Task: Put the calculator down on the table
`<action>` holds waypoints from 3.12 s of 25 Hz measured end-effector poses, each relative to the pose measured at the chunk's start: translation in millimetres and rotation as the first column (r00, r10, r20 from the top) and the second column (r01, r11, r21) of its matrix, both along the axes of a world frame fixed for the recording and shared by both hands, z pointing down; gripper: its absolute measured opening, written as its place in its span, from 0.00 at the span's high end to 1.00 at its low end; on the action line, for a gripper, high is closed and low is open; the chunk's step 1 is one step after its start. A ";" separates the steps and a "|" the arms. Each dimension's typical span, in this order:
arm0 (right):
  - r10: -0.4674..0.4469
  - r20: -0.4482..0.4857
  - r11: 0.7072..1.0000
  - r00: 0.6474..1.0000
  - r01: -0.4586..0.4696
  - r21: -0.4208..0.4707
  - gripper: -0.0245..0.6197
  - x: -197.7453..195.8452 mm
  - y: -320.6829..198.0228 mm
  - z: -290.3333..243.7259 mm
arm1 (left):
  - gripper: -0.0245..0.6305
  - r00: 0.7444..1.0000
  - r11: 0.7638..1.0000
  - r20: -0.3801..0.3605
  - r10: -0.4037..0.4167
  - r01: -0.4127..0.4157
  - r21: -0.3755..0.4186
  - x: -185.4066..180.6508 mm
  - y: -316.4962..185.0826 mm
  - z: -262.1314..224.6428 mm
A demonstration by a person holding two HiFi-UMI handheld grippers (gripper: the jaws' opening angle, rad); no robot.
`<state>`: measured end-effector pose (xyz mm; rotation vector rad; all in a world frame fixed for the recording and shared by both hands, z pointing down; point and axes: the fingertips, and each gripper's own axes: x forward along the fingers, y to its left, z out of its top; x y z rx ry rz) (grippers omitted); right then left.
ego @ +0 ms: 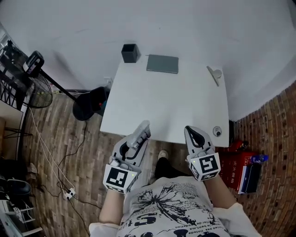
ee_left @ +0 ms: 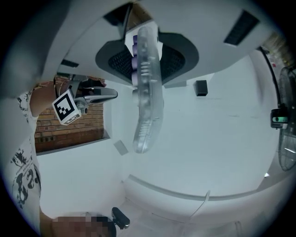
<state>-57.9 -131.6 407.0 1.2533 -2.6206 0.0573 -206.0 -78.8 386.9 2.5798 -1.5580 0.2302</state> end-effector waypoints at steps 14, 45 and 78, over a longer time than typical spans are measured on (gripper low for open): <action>0.085 0.003 0.991 0.996 -0.084 -0.105 0.94 38.1 -168.7 45.9 | 0.74 0.976 0.935 0.007 0.219 -0.208 -0.288 48.9 -171.9 91.5; 0.122 -0.030 0.971 0.992 -0.126 -0.204 0.94 48.9 -247.8 116.3 | 0.68 0.956 0.734 -0.173 0.237 -0.293 -0.613 81.2 -287.2 223.6; 0.210 -0.054 0.967 0.976 -0.215 -0.133 0.94 38.0 -226.3 74.3 | 0.64 0.989 0.894 -0.068 0.134 -0.150 -0.423 24.6 -304.4 147.0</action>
